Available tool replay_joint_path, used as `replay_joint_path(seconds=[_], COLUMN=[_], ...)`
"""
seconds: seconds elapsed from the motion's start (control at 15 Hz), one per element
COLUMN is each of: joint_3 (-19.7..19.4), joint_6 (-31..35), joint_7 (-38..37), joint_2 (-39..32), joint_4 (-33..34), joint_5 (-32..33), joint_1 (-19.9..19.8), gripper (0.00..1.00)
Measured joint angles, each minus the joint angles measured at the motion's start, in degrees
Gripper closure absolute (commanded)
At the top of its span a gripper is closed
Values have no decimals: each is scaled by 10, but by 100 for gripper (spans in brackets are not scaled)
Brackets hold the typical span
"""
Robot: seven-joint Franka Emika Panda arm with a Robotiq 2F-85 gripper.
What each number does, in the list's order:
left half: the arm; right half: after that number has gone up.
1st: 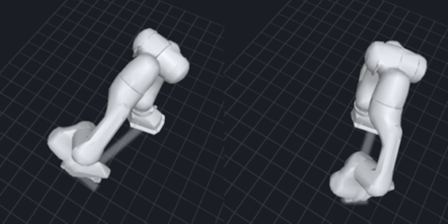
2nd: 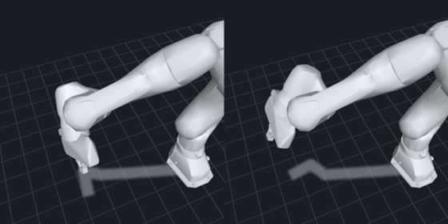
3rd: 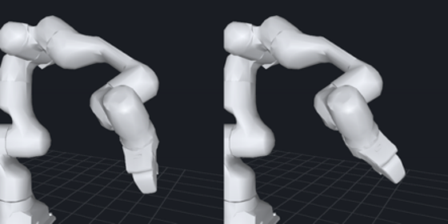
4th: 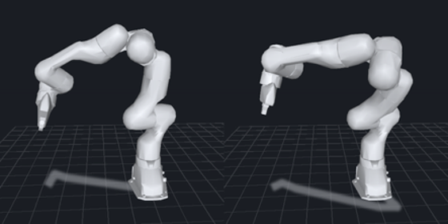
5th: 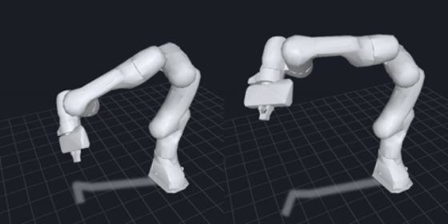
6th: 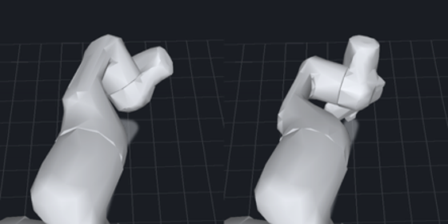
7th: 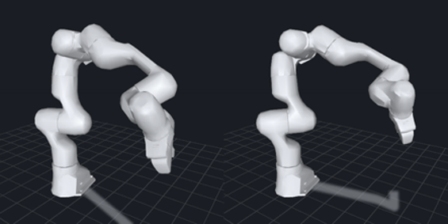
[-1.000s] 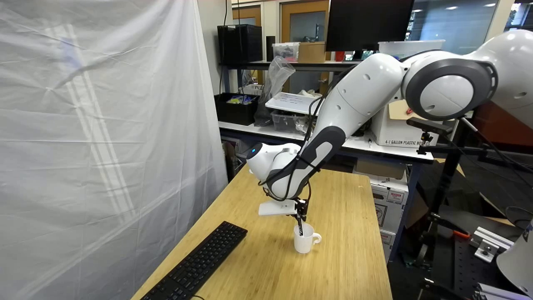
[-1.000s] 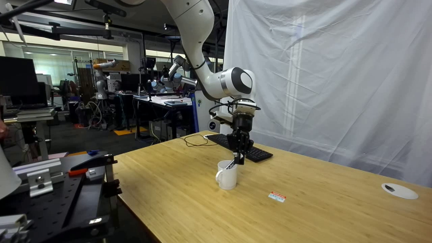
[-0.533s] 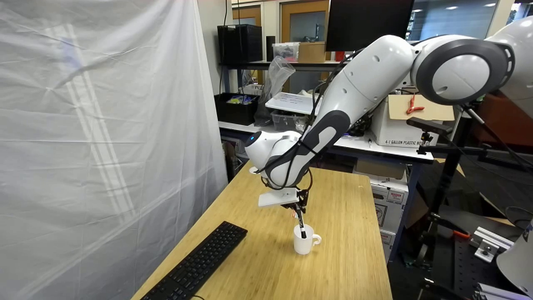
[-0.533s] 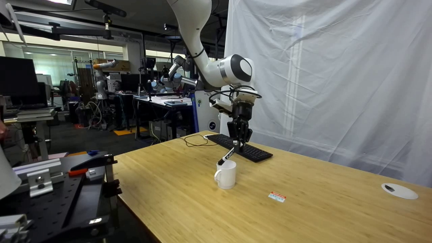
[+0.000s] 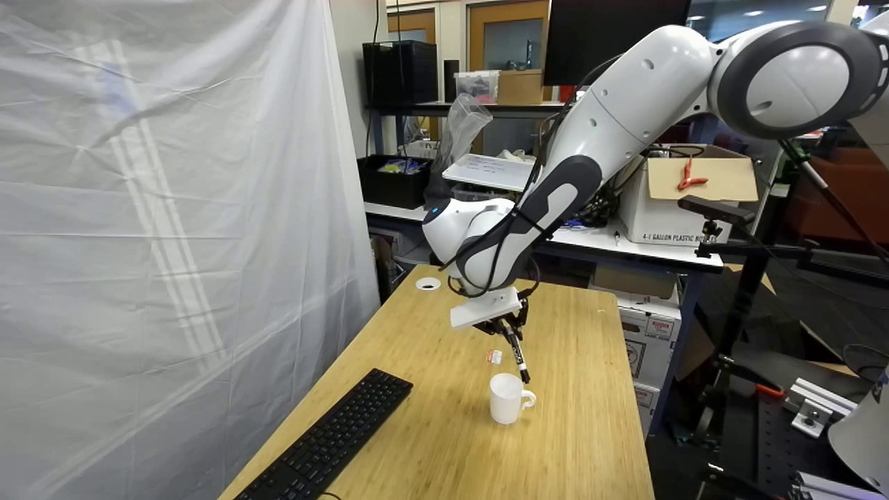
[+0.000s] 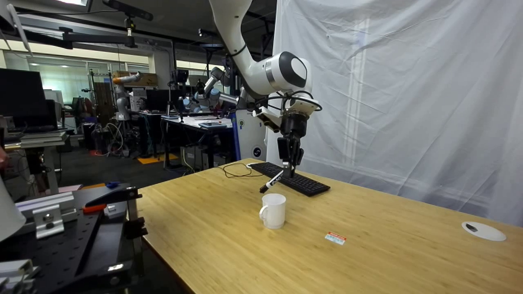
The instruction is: Take the black marker out of the white mug
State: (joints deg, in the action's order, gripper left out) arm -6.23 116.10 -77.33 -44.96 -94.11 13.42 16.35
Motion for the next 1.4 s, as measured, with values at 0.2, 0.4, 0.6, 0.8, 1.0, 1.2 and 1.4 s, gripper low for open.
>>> replay_joint_path(seconds=[0.2, 0.4, 0.6, 0.8, 1.0, 1.2, 1.4], joint_3=[0, 1, 1, 0, 0, 0, -2], joint_6=[8, 26, 40, 44, 48, 54, 63], joint_7=[68, 165, 257, 341, 420, 498, 552], joint_2=[17, 24, 24, 23, 16, -6, -43], joint_4=[-15, -21, -22, -22, -20, -4, 26], joint_5=[0, 0, 0, 1, 10, 20, 38], joint_1=[-14, -37, -58, -67, -68, -68, -67], gripper=[95, 95, 95, 95, 95, 95, 95])
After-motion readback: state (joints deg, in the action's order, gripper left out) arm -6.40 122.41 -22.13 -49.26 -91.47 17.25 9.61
